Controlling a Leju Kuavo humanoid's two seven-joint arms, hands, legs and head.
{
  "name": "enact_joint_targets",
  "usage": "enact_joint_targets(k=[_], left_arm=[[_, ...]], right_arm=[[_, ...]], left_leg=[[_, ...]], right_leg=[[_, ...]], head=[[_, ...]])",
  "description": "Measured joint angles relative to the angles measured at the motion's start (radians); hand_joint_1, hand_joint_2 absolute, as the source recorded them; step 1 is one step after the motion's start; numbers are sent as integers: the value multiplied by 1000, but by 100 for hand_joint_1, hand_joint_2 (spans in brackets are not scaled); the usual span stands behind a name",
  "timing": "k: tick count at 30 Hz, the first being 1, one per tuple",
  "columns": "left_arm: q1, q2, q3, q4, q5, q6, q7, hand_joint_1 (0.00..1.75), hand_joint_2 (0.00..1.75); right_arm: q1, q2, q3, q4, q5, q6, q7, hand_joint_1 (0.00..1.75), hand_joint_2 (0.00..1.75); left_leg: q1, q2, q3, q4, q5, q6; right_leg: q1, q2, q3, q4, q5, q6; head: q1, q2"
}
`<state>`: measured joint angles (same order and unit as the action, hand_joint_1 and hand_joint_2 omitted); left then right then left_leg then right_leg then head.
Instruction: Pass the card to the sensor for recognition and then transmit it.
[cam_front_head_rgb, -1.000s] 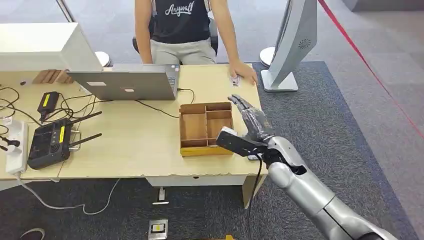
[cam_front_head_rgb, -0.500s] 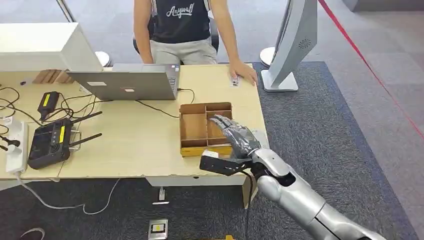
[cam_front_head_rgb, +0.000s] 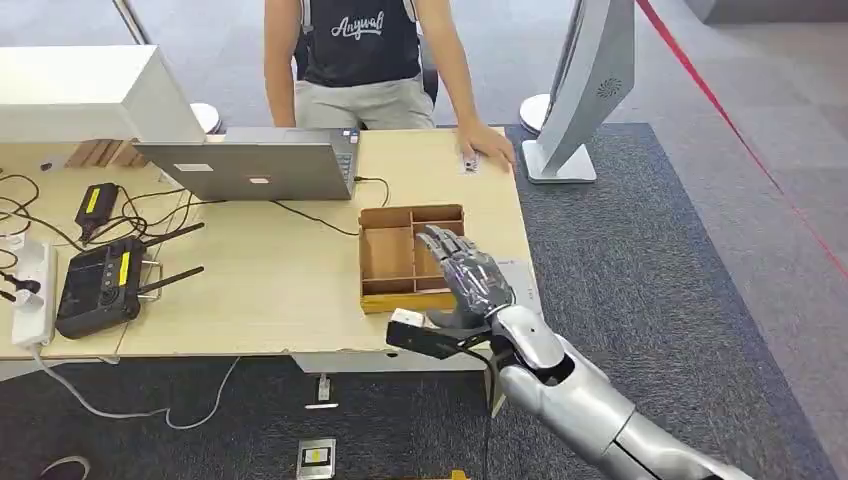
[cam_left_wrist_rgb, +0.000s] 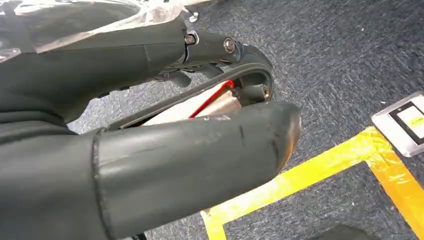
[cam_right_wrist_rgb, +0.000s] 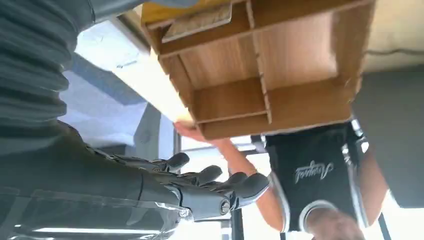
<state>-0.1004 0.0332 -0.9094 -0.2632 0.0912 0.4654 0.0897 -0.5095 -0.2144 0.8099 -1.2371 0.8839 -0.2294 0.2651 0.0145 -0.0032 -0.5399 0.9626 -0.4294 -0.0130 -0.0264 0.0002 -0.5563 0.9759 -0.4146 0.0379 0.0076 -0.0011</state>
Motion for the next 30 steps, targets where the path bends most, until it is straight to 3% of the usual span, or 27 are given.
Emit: enact_joint_targets(k=[7,30], left_arm=[[0,-1,-11,-2,25,4,3,0,0],[0,-5,-30,-7,55,17,2,0,0]], right_arm=[[-12,25,-1,98,65,-61,7,0,175],[-20,71,-1,220,86,-46,33,0,175]], left_leg=[[0,0,0,0,0,0],[0,0,0,0,0,0]], right_leg=[[0,0,0,0,0,0],[0,0,0,0,0,0]], head=[[0,0],[0,0]])
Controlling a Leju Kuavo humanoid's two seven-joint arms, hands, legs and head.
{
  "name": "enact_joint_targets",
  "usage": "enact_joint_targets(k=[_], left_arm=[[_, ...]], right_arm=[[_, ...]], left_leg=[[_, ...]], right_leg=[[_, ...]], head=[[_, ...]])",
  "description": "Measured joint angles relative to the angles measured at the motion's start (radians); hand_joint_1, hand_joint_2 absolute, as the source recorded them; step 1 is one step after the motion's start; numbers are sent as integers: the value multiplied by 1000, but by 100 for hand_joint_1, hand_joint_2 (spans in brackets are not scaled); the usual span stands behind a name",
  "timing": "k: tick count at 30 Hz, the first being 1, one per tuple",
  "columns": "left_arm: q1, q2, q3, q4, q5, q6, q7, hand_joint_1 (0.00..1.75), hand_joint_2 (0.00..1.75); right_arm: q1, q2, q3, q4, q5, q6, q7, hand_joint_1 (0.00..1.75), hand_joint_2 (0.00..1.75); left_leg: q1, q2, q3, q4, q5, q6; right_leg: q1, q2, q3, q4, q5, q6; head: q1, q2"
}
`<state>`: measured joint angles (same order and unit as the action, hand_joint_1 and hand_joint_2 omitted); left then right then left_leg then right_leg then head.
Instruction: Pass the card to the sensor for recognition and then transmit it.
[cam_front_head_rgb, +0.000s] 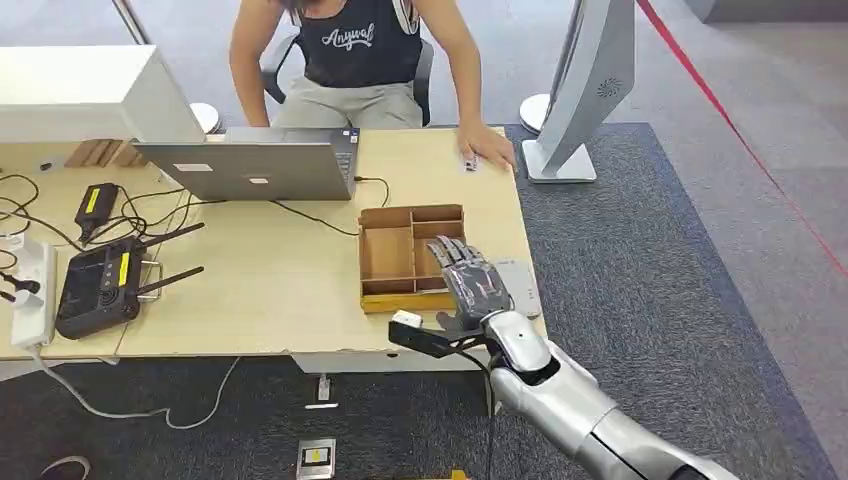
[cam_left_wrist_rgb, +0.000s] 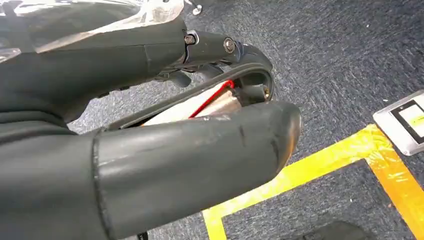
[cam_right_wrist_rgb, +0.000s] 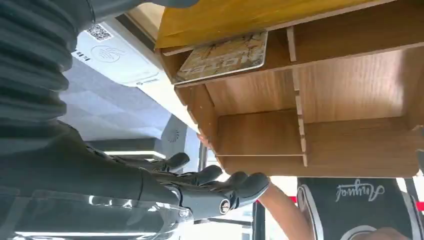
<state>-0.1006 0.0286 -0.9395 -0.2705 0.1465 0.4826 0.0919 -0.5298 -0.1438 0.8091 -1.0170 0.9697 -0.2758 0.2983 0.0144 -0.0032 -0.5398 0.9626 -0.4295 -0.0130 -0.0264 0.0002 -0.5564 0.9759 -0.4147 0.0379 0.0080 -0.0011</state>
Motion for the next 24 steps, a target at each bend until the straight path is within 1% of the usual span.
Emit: enact_joint_targets(k=[12,24], left_arm=[[0,0,-16,0,-2,0,0,0,0],[0,0,-39,-1,-3,0,0,0,0]], right_arm=[[-2,-2,0,15,-5,4,9,0,175],[9,-22,-8,12,-5,23,25,0,175]], left_leg=[[0,0,0,0,0,0],[0,0,0,0,0,0]], right_leg=[[0,0,0,0,0,0],[0,0,0,0,0,0]], head=[[0,0],[0,0]])
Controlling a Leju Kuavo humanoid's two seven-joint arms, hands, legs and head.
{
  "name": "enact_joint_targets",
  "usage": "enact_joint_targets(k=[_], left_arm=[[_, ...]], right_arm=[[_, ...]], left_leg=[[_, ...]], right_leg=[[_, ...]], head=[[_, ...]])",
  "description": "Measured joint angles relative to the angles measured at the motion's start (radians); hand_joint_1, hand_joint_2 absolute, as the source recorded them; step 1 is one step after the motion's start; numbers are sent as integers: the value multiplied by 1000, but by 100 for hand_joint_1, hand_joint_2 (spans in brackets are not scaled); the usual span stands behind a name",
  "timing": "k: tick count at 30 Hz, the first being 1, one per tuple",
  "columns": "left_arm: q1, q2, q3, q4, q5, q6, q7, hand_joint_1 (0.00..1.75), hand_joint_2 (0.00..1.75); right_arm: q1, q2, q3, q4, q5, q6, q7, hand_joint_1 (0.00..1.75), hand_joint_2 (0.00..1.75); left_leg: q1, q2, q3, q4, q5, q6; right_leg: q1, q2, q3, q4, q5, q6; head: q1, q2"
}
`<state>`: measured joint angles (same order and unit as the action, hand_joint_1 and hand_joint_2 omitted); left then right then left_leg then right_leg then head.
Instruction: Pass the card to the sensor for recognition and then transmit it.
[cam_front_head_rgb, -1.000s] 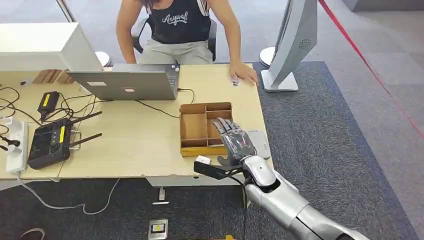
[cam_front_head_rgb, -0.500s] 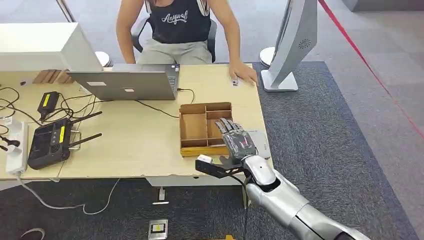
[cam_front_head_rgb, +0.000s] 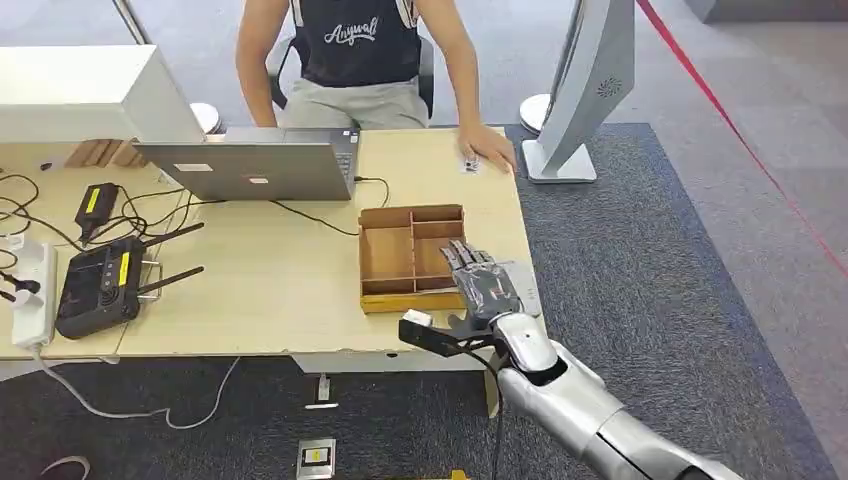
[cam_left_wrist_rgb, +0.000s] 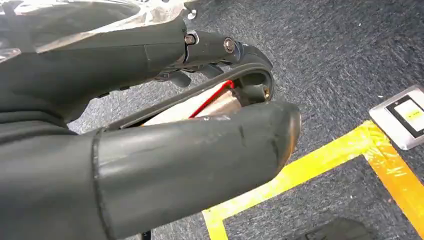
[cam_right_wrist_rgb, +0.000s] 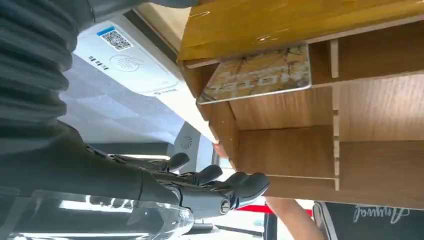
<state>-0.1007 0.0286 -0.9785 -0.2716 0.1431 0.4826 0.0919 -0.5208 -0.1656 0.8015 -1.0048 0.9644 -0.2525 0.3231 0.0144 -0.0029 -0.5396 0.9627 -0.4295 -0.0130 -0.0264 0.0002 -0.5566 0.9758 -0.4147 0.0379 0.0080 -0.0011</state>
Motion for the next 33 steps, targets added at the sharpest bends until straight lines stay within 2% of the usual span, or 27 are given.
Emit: enact_joint_targets(k=[33], left_arm=[[0,0,-8,-8,6,0,0,0,0]], right_arm=[[4,7,-8,-14,2,10,-14,0,175]], left_leg=[[0,0,0,0,0,0]], right_leg=[[0,0,0,0,0,0]], head=[[0,0]])
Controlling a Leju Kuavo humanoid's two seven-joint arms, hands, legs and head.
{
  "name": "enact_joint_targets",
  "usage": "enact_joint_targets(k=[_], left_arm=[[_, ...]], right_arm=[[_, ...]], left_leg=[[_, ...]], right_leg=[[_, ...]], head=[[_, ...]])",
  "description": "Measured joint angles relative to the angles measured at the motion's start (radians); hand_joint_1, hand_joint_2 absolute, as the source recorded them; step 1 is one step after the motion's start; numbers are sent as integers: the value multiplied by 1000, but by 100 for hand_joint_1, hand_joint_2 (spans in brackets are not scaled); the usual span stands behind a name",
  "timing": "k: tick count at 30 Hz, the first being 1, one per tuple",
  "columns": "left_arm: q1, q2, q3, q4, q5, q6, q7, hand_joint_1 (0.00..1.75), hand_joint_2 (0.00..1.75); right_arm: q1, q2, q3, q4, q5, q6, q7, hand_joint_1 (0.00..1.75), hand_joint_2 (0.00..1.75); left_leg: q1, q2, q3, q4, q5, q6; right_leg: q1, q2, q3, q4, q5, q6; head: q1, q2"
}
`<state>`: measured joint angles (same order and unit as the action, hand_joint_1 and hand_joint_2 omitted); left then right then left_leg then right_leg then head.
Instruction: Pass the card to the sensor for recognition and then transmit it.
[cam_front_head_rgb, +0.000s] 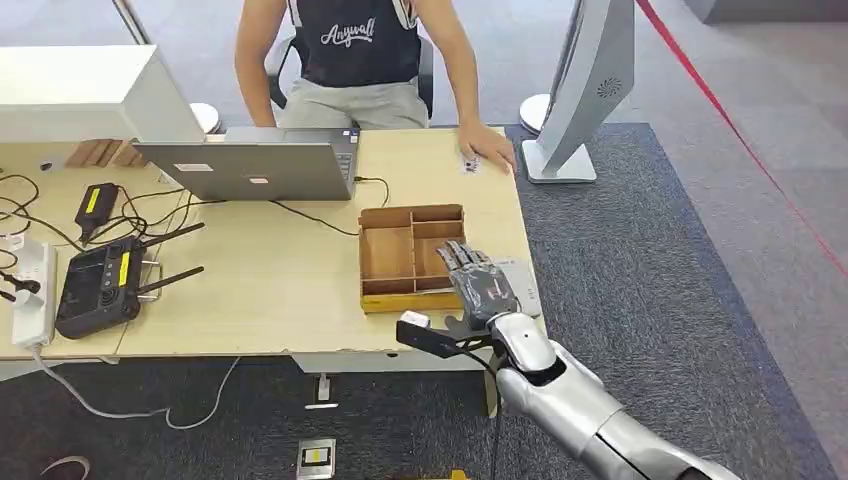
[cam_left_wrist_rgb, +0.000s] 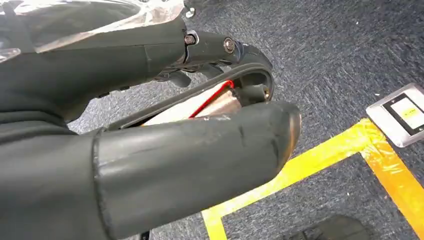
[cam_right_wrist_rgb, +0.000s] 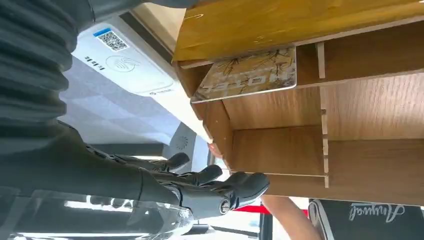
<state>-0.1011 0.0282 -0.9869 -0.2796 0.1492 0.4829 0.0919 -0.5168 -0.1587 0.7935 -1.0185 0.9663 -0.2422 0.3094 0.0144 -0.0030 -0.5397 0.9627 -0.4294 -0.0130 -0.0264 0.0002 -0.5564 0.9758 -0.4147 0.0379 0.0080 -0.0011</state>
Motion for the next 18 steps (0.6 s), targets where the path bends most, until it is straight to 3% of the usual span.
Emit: enact_joint_targets(k=[18], left_arm=[[0,0,-16,-8,6,4,3,0,0]], right_arm=[[-4,16,-2,6,-10,-6,-11,0,175]], left_leg=[[0,0,0,0,0,0]], right_leg=[[0,0,0,0,0,0]], head=[[0,0]])
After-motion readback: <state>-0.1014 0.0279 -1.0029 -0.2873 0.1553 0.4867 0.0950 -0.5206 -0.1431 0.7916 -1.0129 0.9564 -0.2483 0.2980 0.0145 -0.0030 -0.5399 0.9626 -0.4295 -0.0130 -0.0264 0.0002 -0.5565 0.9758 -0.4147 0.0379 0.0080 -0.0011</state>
